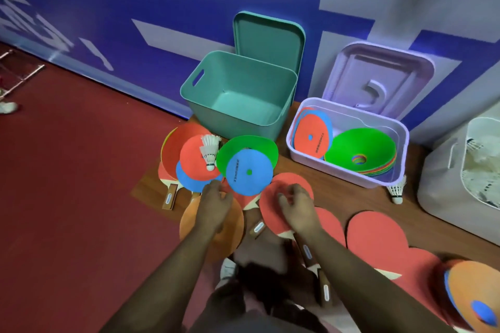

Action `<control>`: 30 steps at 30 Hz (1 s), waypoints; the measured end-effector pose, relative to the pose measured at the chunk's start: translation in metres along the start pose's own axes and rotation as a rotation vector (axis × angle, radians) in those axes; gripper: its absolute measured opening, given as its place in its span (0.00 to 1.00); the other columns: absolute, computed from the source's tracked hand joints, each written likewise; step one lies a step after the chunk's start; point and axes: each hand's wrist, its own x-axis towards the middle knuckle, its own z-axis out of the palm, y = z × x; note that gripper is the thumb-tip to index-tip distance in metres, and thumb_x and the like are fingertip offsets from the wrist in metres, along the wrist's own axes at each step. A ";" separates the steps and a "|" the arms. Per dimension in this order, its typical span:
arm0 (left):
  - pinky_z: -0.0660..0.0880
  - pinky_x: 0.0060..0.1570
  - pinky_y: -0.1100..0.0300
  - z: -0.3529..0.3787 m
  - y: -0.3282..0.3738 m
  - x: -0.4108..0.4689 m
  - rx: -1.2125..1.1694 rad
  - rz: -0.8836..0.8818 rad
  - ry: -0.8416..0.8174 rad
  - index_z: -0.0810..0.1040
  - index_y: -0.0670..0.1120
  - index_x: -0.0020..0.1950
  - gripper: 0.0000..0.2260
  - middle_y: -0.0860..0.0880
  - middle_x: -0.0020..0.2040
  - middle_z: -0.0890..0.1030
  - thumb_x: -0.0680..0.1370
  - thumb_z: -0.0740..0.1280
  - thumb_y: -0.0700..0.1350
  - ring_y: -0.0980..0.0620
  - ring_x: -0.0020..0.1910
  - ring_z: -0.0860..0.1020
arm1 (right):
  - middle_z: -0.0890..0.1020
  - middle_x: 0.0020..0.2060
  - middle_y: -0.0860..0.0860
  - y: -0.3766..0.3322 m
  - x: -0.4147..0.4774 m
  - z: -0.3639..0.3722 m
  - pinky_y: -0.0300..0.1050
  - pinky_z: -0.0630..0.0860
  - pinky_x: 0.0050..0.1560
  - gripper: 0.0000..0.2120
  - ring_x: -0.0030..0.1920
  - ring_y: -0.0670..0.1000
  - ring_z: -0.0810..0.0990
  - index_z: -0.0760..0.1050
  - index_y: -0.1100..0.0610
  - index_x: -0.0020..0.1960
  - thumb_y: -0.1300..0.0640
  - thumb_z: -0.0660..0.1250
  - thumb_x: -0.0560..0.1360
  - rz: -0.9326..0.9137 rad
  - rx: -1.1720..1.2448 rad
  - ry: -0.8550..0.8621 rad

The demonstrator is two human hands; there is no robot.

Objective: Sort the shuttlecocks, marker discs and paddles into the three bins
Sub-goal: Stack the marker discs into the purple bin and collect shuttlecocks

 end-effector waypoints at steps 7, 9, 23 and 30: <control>0.70 0.56 0.51 -0.004 0.003 0.077 -0.004 -0.050 -0.095 0.64 0.37 0.71 0.27 0.36 0.64 0.73 0.75 0.69 0.41 0.38 0.62 0.73 | 0.78 0.51 0.59 -0.036 0.061 0.034 0.44 0.67 0.49 0.15 0.54 0.60 0.76 0.72 0.62 0.55 0.56 0.69 0.73 0.107 0.010 0.051; 0.70 0.56 0.52 -0.003 0.000 0.095 -0.020 -0.049 -0.136 0.62 0.37 0.71 0.27 0.36 0.64 0.73 0.75 0.69 0.40 0.38 0.63 0.73 | 0.78 0.51 0.61 -0.039 0.081 0.044 0.47 0.69 0.50 0.16 0.53 0.61 0.76 0.71 0.63 0.56 0.58 0.70 0.72 0.141 0.005 0.097; 0.72 0.52 0.53 -0.002 -0.025 0.147 0.174 0.288 -0.246 0.78 0.42 0.58 0.12 0.43 0.52 0.77 0.75 0.69 0.40 0.43 0.51 0.77 | 0.83 0.48 0.60 -0.036 0.131 0.068 0.60 0.77 0.53 0.14 0.48 0.57 0.80 0.77 0.57 0.50 0.63 0.76 0.67 0.326 0.164 0.215; 0.74 0.43 0.52 -0.015 -0.019 0.146 0.136 0.403 -0.168 0.78 0.48 0.56 0.09 0.46 0.48 0.80 0.77 0.65 0.44 0.43 0.46 0.78 | 0.79 0.57 0.61 -0.041 0.122 0.077 0.53 0.75 0.56 0.26 0.58 0.61 0.77 0.72 0.64 0.63 0.57 0.75 0.69 0.337 0.058 0.166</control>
